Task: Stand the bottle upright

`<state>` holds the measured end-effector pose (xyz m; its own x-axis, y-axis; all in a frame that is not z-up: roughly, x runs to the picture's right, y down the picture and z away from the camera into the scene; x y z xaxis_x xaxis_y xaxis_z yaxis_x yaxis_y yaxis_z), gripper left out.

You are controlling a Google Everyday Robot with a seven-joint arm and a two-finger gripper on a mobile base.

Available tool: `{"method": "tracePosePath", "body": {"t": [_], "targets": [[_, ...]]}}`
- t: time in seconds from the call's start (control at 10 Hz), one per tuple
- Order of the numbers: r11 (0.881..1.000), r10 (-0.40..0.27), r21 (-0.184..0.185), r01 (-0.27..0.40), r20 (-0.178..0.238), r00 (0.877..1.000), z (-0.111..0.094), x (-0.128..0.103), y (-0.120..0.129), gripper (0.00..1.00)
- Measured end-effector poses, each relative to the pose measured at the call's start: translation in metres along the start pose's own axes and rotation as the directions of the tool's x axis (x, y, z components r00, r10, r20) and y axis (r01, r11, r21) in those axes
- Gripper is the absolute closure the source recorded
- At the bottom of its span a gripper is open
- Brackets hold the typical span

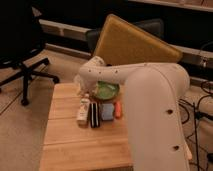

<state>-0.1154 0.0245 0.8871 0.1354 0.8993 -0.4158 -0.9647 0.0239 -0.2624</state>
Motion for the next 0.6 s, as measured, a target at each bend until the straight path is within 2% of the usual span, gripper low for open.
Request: {"method": "tracePosePath", "body": {"t": [0.3, 0.6], "targets": [[1.0, 0.025, -0.004, -0.025, -0.043, 0.999, 0.021, 0.004, 0.003, 0.35], [1.0, 0.002, -0.016, -0.004, -0.097, 0.995, 0.044, 0.009, 0.02, 0.35]]}}
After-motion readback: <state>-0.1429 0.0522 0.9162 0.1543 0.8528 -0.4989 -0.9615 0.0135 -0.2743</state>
